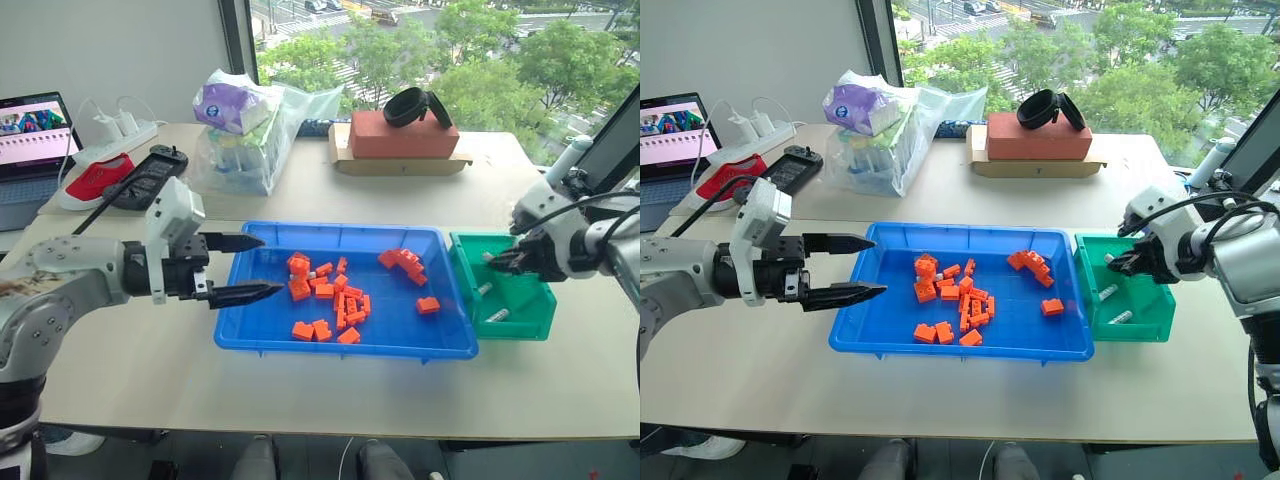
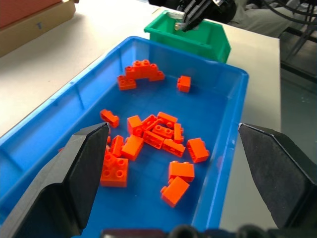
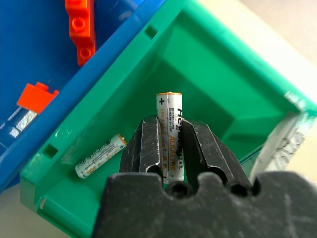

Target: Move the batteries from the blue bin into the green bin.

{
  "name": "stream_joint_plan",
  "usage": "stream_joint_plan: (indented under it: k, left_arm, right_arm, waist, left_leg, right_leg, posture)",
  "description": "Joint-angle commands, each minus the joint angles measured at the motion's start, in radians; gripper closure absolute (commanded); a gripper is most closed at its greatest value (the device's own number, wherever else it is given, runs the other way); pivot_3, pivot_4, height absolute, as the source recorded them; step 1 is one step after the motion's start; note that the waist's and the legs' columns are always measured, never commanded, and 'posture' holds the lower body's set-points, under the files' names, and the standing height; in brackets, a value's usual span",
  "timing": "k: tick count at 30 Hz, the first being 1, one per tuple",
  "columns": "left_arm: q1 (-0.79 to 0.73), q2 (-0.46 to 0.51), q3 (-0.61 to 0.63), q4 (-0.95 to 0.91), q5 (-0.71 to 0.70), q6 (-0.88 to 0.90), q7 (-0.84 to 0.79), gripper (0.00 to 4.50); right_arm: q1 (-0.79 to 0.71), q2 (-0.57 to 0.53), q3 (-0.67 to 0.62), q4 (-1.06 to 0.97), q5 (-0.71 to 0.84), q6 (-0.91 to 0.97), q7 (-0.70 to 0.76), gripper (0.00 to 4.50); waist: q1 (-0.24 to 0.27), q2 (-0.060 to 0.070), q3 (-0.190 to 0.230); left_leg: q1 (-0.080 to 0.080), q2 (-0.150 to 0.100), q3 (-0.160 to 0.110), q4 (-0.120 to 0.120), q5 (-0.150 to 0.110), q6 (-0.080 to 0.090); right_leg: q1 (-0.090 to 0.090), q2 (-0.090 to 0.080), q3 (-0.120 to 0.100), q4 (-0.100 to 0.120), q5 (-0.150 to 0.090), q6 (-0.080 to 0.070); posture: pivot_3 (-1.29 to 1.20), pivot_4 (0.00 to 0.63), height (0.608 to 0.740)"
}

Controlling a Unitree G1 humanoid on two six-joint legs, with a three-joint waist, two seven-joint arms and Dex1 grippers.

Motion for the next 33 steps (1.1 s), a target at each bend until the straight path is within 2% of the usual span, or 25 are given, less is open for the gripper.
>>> stream_joint_plan:
  k: [1,2,6,9,13,16,19,27,33]
  left_arm:
    - [-0.01,0.028,0.031,0.004,0.019,-0.02,-0.013,0.0]
    - [-0.008,0.029,0.034,0.003,0.019,-0.02,-0.012,0.0]
    - [0.03,0.037,0.06,-0.017,0.037,-0.025,0.005,0.0]
    - [0.128,0.071,0.124,-0.032,0.082,-0.032,0.007,0.0]
    - [0.23,0.09,0.221,-0.031,0.128,-0.044,0.021,0.0]
    - [0.326,0.094,0.323,-0.03,0.184,-0.043,0.042,0.0]
    - [0.37,0.083,0.376,-0.064,0.176,-0.032,0.05,0.0]
    - [0.366,0.05,0.41,-0.14,0.106,0.011,0.107,0.0]
    - [0.339,0.038,0.385,-0.141,0.076,0.007,0.137,0.0]
  right_arm:
    - [-0.018,-0.007,0.003,0.017,-0.054,-0.033,-0.004,2.96]
    - [-0.025,-0.007,0.001,0.018,-0.053,-0.032,0.003,2.74]
    - [-0.08,-0.01,0.007,0.037,-0.087,-0.084,0.012,1.3]
    - [-0.156,0.038,-0.008,-0.028,-0.053,-0.129,0.06,0.29]
    - [-0.25,0.176,-0.061,-0.092,0.055,-0.166,0.106,0.29]
    - [-0.263,0.285,0.004,-0.185,0.099,-0.178,0.165,0.29]
    - [-0.258,0.378,0.076,-0.212,0.1,-0.189,0.19,0.29]
    - [-0.284,0.547,0.233,-0.141,-0.005,-0.24,0.148,0.29]
    - [-0.3,0.62,0.274,-0.04,-0.09,-0.23,0.079,0.29]
  waist:
    - [0.0,0.0,0.0]
    - [0.0,0.001,0.0]
    - [-0.001,0.001,0.001]
    - [-0.006,0.001,0.001]
    - [-0.025,0.001,0.001]
    - [-0.021,0.001,0.001]
    - [-0.015,0.001,0.001]
    - [0.001,0.001,0.001]
    - [0.001,0.001,0.001]
  left_leg:
    - [0.0,0.0,0.0,0.0,0.0,0.0]
    - [0.0,0.0,0.0,0.0,0.0,0.0]
    - [0.0,0.0,0.0,0.0,0.0,0.0]
    - [0.0,0.0,0.0,0.0,0.0,0.0]
    - [0.0,0.001,0.0,-0.001,0.0,0.0]
    - [0.0,0.002,-0.001,-0.001,0.0,0.0]
    - [0.0,0.002,-0.001,-0.001,0.0,0.0]
    - [-0.001,0.002,-0.001,0.001,0.0,-0.001]
    - [-0.001,0.002,-0.002,0.001,0.001,-0.001]
  right_leg:
    - [0.0,0.0,0.0,0.0,0.0,0.0]
    - [0.0,0.0,0.0,0.0,0.0,0.0]
    - [0.0,0.0,0.0,0.0,0.0,0.0]
    - [-0.001,0.0,0.0,0.0,0.0,0.0]
    - [-0.001,0.001,0.0,0.002,0.0,0.0]
    - [0.0,0.002,-0.001,0.002,0.001,-0.001]
    - [0.0,0.001,-0.002,0.001,0.001,-0.001]
    - [-0.001,0.001,-0.003,0.002,0.001,-0.001]
    - [-0.002,0.001,-0.002,0.006,0.001,-0.001]
  posture:
    - [0.0,0.15,0.74]
    - [0.0,0.15,0.74]
    - [0.0,0.15,0.74]
    - [0.0,0.15,0.74]
    - [0.0,0.15,0.74]
    - [0.0,0.15,0.74]
    - [0.0,0.15,0.74]
    - [0.0,0.15,0.74]
    - [0.0,0.15,0.74]
